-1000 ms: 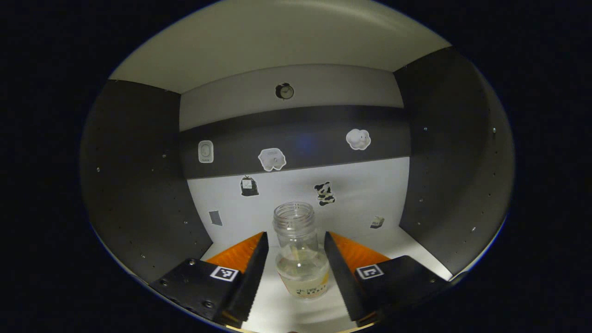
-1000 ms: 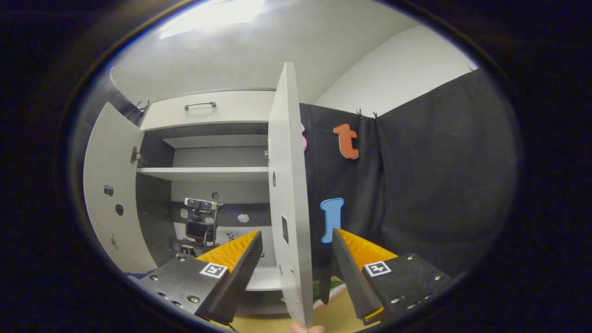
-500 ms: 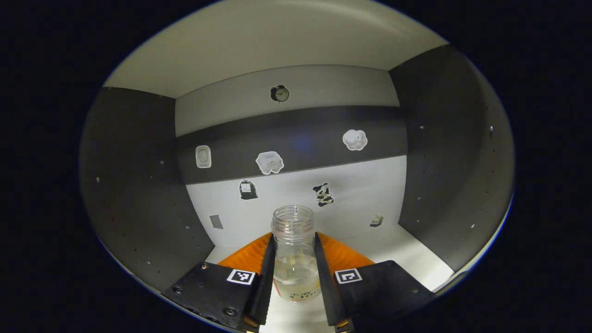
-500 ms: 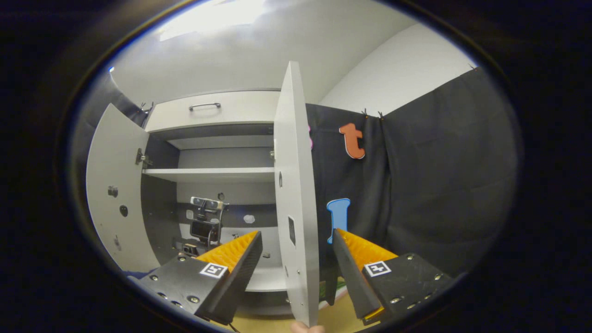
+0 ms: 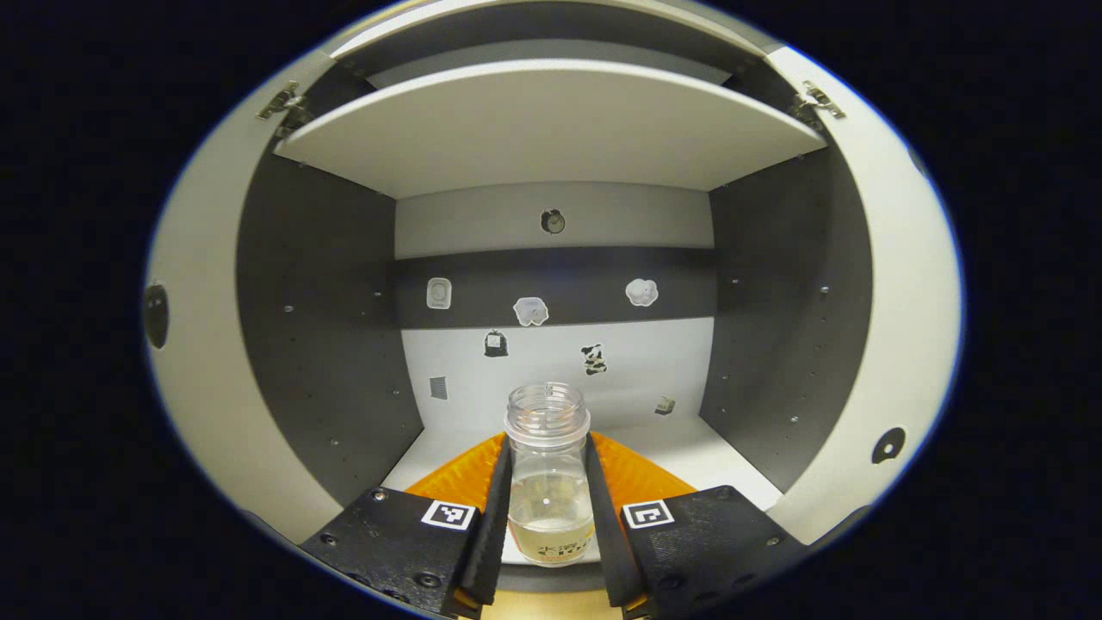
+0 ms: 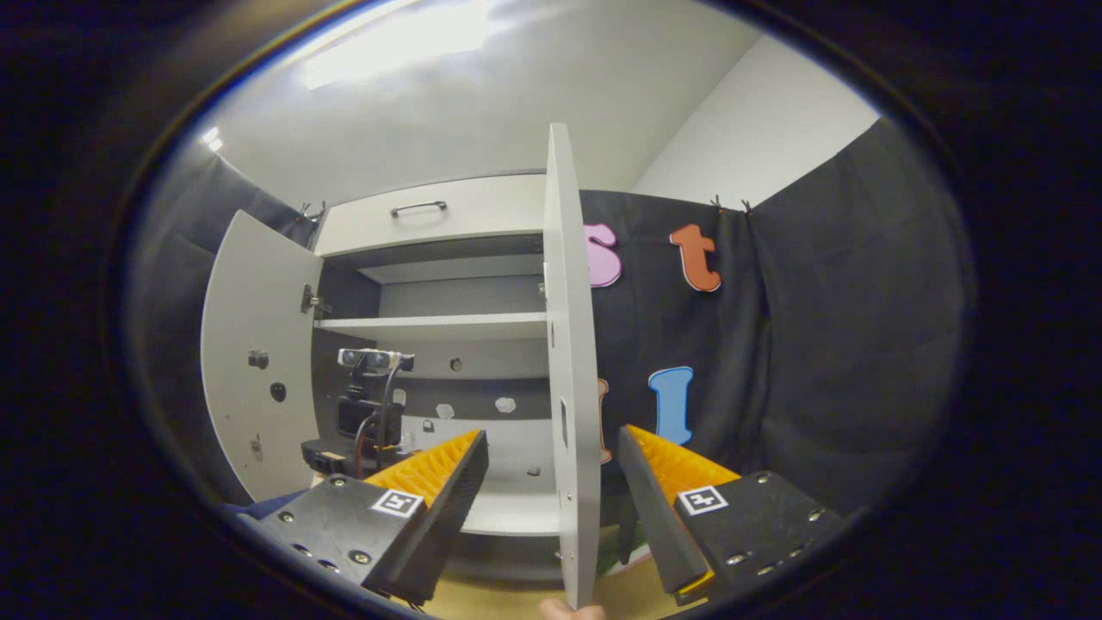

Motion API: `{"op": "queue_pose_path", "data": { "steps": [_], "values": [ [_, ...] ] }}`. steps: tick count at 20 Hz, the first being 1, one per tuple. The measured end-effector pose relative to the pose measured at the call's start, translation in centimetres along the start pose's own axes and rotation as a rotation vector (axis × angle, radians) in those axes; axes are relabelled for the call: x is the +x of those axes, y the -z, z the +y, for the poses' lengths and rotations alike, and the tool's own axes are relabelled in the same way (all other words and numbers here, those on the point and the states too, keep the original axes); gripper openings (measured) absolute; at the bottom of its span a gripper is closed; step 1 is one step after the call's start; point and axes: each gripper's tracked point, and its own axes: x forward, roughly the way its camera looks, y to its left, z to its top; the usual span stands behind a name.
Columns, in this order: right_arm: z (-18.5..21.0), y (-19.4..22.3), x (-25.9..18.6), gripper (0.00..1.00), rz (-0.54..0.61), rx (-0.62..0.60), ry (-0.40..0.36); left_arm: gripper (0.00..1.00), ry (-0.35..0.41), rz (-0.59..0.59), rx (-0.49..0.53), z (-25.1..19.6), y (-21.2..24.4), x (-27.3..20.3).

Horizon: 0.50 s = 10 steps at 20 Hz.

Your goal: Grasp the bottle in the cabinet with the left hand and place it on the coaster, then close the right door with the right hand and the left door with the left hand.

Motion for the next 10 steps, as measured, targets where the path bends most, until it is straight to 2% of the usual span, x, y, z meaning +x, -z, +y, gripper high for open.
{"op": "queue_pose_path", "data": {
  "steps": [5, 10],
  "values": [
    [0.7, 0.7, -1.7, 0.92, 0.036, -0.003, -0.123, 0.48, -0.022, 0.026, -0.041, -0.3, 2.4, -6.7],
    [0.9, 1.5, -3.9, 0.92, 0.060, -0.006, -0.213, 0.51, -0.083, 0.065, -0.061, 0.8, 7.0, -12.0]
  ]
}}
